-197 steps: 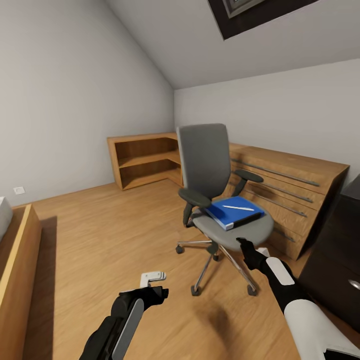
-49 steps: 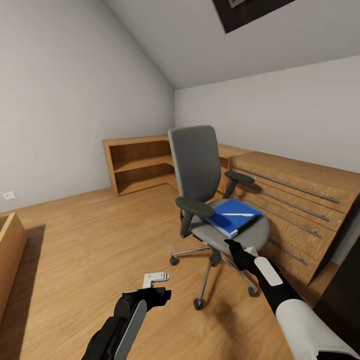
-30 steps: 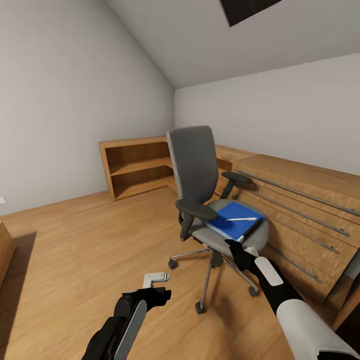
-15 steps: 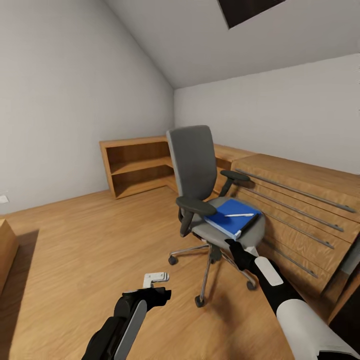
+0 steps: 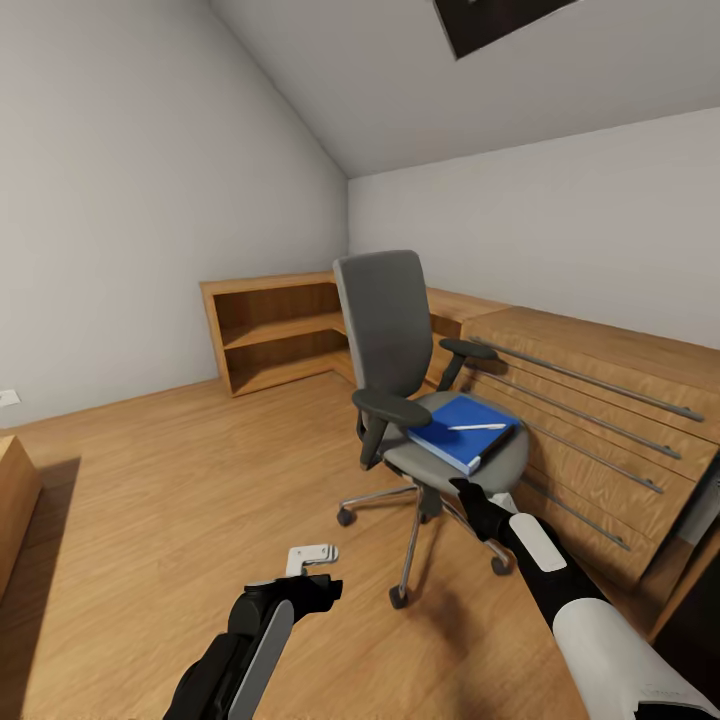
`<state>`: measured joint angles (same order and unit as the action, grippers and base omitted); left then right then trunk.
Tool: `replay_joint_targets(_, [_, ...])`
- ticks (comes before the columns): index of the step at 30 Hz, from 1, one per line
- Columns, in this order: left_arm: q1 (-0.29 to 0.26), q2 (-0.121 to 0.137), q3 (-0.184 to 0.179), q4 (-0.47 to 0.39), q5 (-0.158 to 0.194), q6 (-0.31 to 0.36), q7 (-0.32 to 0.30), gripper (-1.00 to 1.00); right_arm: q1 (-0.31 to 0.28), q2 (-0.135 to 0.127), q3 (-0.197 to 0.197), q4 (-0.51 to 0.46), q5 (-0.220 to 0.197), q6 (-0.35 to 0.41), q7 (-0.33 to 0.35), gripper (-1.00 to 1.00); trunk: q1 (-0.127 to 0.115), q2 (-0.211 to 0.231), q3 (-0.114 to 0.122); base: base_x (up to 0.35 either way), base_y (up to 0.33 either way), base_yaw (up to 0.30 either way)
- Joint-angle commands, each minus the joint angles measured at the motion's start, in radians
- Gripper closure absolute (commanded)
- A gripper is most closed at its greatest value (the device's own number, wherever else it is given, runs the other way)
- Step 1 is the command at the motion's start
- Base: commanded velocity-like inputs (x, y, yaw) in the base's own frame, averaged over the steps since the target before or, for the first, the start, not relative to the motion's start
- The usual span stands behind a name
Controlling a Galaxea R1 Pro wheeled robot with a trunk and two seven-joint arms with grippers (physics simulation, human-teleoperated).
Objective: In the bedroom, organize the workspace by keeping the computer under the desk, ensuring the monitor is on the desk, placing the keyboard on the desk next to the monitor, placing the mouse on the desk next to the keyboard, moving the folder from the swivel chair onto the desk next to the mouse, stacking the notebook on top of the folder with the pen on top of the notebook, and positioning the swivel chair next to the desk.
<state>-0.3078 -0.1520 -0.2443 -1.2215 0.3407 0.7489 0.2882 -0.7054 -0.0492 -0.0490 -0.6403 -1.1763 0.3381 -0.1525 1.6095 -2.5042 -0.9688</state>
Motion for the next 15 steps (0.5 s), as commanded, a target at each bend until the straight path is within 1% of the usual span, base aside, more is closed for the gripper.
replay_joint_targets(1, [-0.001,0.000,-0.001,-0.001,0.011,0.003,0.009,-1.00,0.000,0.000,-0.002,-0.002,-0.009,0.004,-0.008,-1.00,0.000,0.000,-0.001,-0.153,0.000,0.000])
replay_joint_targets(6, [-0.001,0.000,-0.001,-0.001,0.011,0.003,0.010,-1.00,0.000,0.000,-0.002,-0.002,-0.009,0.004,-0.008,-1.00,0.000,0.000,-0.001,-0.223,0.000,0.000])
replay_joint_targets(15, [-0.001,0.001,-0.001,-0.001,0.009,0.003,0.011,-1.00,0.000,0.000,-0.002,-0.002,-0.009,0.004,-0.008,-1.00,0.000,0.000,-0.001,-0.283,0.000,0.000])
